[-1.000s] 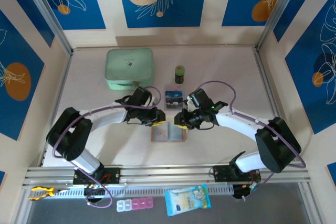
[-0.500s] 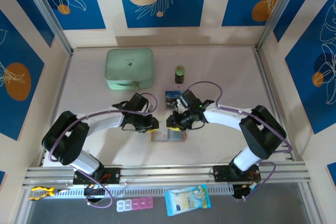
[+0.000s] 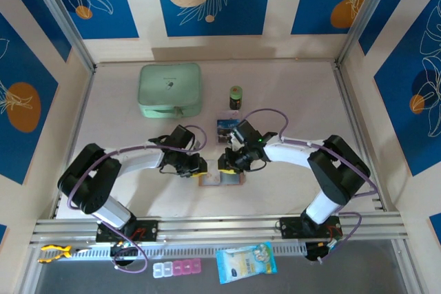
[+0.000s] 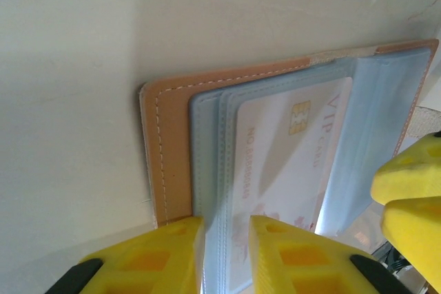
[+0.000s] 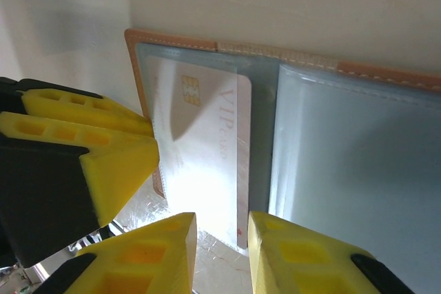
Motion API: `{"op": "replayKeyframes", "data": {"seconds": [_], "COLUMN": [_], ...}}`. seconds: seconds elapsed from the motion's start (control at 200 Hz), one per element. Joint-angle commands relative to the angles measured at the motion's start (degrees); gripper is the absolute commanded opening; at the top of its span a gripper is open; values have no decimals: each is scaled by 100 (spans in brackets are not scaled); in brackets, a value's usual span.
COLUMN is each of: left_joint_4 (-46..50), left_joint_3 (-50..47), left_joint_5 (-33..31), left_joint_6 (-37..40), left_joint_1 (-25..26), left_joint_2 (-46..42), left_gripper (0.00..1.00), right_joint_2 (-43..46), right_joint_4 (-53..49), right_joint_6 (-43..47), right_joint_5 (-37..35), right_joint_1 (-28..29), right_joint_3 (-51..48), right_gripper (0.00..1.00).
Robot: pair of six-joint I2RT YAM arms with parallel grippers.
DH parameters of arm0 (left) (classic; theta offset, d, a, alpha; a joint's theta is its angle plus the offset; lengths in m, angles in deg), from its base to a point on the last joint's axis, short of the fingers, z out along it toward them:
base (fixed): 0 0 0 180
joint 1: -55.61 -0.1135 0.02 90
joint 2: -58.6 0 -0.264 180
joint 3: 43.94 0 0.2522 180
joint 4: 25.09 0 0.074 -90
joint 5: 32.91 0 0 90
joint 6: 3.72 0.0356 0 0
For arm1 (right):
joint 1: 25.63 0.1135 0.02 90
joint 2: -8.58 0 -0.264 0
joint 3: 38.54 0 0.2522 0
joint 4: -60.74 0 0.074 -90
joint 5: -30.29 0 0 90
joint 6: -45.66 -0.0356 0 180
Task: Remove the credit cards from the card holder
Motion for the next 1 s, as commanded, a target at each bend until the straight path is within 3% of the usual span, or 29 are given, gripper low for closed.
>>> {"op": "replayKeyframes", "data": {"seconds": [0.0, 0.285, 0.995], "left_joint_4": [26, 2, 28], "left_joint_3": [-141, -177, -168], "left_joint_5": [20, -14, -26], "left_joint_6": [6, 16, 43], "left_joint_1": [-49, -51, -52], "left_joint_2": [24, 85, 120], "left_gripper": [23, 20, 18], "right_joint_2": [-137, -353, -694], "right_joint_4": [53, 66, -557], "right_joint_6": [-43, 17, 330], "right_joint_5": [100, 137, -435], "right_joint_1": [76, 129, 332], "right_joint_3": [183, 347, 645], "right_gripper": [26, 21, 26]}}
